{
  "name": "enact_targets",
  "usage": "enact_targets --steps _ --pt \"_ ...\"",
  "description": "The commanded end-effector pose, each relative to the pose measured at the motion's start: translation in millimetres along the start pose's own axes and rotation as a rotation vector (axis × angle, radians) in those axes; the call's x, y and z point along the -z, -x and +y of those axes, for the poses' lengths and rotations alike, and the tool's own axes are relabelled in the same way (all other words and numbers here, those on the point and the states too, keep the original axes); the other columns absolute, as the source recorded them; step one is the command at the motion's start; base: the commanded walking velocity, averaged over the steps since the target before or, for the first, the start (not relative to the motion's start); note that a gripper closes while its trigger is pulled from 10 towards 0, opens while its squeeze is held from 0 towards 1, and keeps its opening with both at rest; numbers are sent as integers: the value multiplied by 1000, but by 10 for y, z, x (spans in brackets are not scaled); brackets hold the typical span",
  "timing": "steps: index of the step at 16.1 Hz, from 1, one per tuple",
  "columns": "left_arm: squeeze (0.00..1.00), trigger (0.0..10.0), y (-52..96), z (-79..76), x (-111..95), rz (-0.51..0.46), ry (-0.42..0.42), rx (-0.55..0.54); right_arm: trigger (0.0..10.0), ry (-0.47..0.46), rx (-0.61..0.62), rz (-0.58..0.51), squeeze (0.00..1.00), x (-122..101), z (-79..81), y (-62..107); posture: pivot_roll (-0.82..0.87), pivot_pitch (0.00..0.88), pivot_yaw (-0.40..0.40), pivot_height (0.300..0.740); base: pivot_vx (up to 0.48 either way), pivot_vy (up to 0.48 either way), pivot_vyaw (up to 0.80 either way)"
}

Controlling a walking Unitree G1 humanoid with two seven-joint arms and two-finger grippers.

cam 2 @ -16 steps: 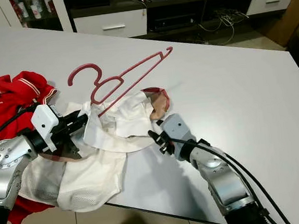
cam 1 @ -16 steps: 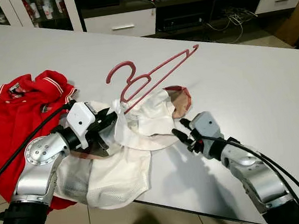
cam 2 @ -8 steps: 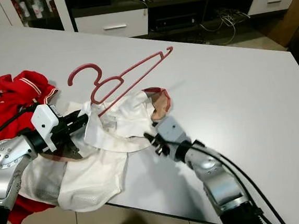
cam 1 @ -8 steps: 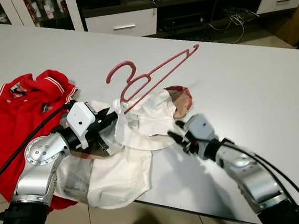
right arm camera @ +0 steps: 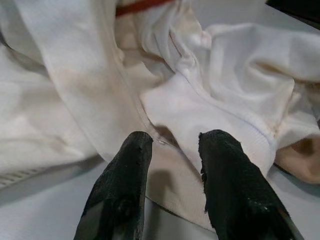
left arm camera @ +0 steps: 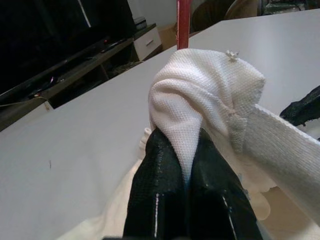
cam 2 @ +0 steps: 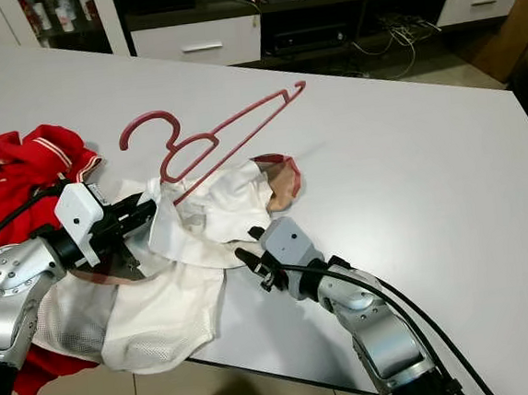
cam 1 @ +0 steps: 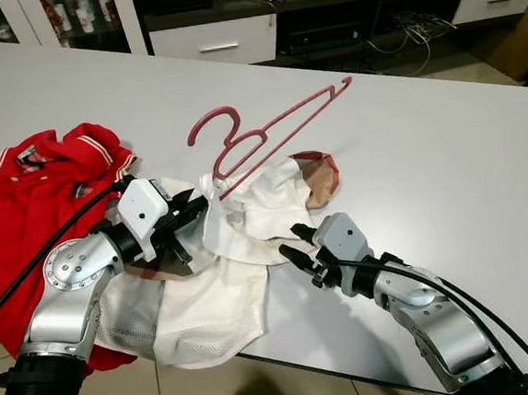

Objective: Hang hanger

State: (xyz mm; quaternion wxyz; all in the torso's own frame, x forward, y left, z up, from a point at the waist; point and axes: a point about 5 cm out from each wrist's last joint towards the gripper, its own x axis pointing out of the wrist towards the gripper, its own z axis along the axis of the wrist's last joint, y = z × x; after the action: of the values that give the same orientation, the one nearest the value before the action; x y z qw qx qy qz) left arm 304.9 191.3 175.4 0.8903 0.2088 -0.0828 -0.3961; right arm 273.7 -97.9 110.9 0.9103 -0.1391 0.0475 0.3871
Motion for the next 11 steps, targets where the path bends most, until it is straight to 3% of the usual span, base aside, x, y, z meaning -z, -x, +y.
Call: enact_targets --steps 1,7,11 --pt "0 0 -16 11 -25 -6 -16 12 10000 39 25 22 0 27 -34 -14 75 130 -21 740 0 0 0" --pt "0 0 -6 15 -30 -7 -18 9 10000 197 193 116 0 139 -200 -45 76 130 -20 740 0 0 0" --pt "0 0 -23 16 -37 -10 -19 13 10000 217 175 112 0 138 -161 -21 74 130 -17 740 0 0 0"
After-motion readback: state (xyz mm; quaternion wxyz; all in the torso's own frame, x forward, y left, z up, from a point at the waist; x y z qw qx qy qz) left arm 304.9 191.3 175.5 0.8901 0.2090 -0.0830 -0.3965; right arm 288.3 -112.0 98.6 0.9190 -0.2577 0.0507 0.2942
